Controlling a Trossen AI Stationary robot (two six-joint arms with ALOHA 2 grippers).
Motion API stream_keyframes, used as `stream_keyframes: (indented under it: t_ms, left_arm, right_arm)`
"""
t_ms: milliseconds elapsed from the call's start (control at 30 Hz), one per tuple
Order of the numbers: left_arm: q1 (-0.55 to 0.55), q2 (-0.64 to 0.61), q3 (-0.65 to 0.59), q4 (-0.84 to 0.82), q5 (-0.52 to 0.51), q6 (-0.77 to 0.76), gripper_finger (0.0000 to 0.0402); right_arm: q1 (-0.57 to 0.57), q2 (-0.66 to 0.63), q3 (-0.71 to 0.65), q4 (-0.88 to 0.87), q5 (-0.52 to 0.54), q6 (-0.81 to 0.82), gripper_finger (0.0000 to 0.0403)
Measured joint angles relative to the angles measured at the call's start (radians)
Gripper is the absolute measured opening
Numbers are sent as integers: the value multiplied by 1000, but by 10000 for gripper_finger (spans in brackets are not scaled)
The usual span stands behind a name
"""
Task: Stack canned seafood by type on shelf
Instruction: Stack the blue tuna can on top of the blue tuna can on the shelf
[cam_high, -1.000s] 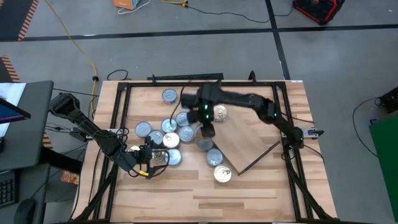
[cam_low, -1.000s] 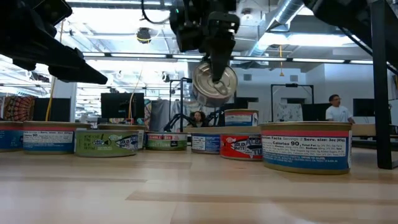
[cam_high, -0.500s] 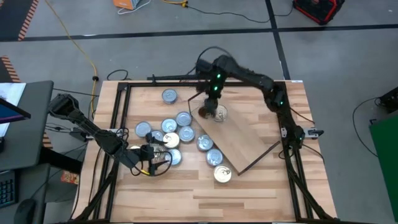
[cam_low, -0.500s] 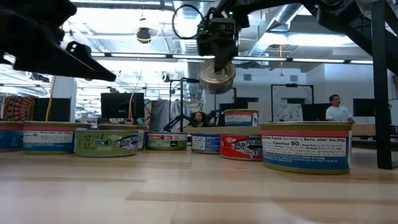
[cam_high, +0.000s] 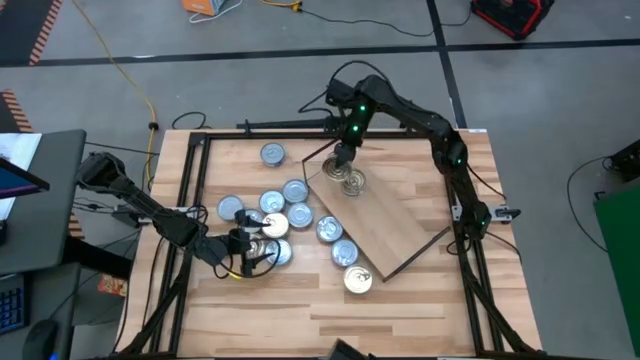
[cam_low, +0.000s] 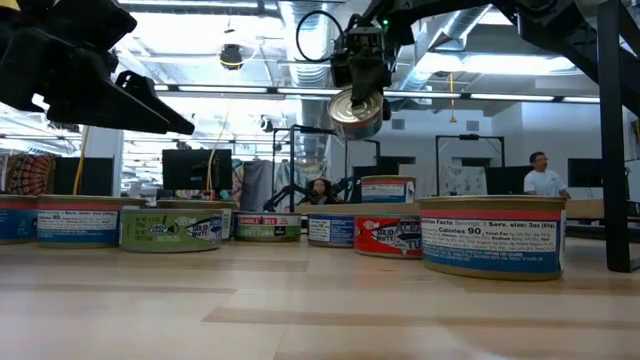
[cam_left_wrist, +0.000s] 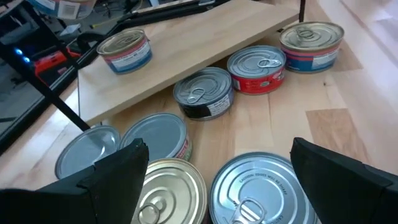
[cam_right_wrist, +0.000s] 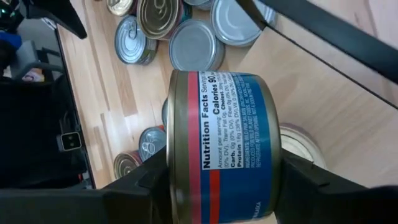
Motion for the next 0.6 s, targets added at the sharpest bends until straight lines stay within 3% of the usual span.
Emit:
stream_keyframes:
  t_ms: [233, 600]
  left_arm:
    - [-2, 0, 0, -1, 27, -32, 377]
    - [-2, 0, 0, 16, 25, -36, 377]
  right_arm:
    - [8, -120, -269, 18, -44, -42, 216]
    - [-41, -443, -800, 522, -55, 91, 218]
